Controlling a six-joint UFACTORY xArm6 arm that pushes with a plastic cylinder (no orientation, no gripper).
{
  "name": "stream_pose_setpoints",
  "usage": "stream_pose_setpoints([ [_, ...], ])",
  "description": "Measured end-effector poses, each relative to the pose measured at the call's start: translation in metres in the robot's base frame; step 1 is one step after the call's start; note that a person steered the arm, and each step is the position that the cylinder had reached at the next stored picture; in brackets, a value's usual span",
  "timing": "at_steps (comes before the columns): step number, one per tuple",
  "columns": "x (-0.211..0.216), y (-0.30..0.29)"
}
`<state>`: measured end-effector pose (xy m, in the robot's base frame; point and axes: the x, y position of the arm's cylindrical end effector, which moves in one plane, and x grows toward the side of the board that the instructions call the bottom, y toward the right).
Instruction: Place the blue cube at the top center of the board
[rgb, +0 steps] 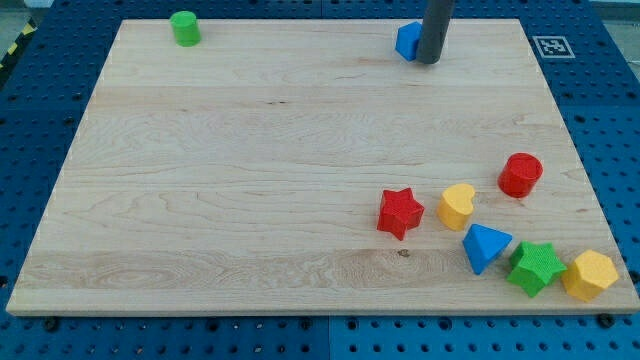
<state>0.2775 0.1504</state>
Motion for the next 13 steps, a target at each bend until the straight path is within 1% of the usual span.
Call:
stream_pose_setpoints([
  [1,-0.017,0.019],
  [2,-0.027,0.027],
  [3,-0.027,0.010],
  [5,-0.029,-0.065],
  [6,-0.029,-0.080],
  [7,-0.028,-0.068],
  [8,-0.011,-0.070],
  [9,0.008,-0.092],
  [10,0.012,-0.128],
  [13,0.012,-0.130],
])
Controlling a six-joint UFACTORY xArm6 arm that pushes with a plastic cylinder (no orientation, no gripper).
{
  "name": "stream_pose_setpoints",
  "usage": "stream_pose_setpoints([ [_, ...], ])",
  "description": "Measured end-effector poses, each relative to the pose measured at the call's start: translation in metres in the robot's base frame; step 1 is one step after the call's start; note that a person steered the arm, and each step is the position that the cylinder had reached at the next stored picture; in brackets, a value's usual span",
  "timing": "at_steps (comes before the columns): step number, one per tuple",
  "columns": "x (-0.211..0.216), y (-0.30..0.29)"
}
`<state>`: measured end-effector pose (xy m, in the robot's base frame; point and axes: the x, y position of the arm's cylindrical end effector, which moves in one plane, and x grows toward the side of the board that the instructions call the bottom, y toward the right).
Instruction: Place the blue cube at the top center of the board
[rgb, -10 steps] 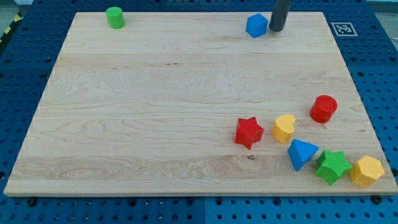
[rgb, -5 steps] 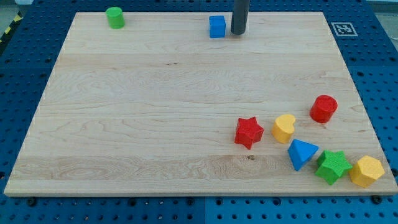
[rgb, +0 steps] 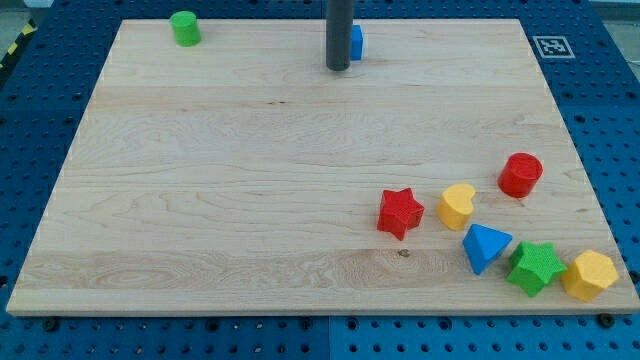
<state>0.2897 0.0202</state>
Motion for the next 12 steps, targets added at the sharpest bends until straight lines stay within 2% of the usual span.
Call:
stream_pose_setpoints([
  [4,0.000,0.000],
  [7,-0.022,0.000],
  [8,0.007,0.002],
  [9,0.023,0.038],
  [10,0.015,0.067],
  [11,-0.012,0.060],
  [12,-0.022,0.045],
])
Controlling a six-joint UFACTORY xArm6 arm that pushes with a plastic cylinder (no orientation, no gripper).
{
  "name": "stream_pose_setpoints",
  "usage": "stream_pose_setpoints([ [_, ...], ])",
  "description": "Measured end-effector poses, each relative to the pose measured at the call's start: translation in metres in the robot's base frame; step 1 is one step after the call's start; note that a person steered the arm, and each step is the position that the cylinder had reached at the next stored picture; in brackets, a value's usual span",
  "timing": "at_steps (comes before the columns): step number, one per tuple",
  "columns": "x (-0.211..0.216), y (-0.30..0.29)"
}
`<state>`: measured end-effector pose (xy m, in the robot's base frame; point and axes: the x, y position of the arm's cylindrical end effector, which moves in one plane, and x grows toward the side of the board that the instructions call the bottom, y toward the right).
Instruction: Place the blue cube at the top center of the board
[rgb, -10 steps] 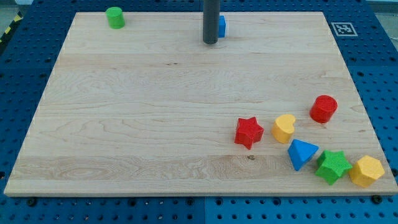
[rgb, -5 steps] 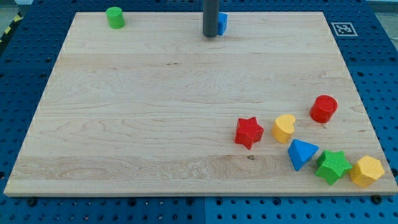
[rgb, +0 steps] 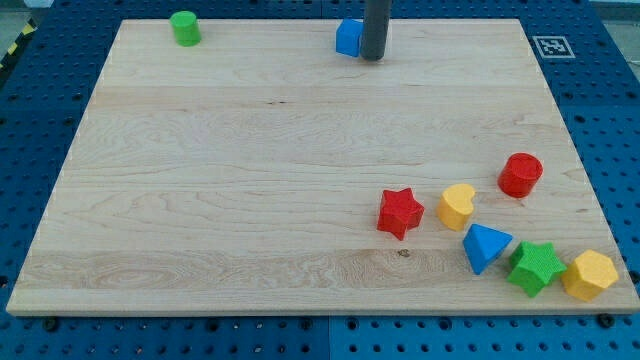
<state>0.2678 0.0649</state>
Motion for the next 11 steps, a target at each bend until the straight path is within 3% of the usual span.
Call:
stream_pose_setpoints([
  [7,-0.031,-0.029],
  [8,-0.016,0.009],
  [9,0.040,0.084],
  [10,0.068,0.105],
  [11,0.070,0.105],
])
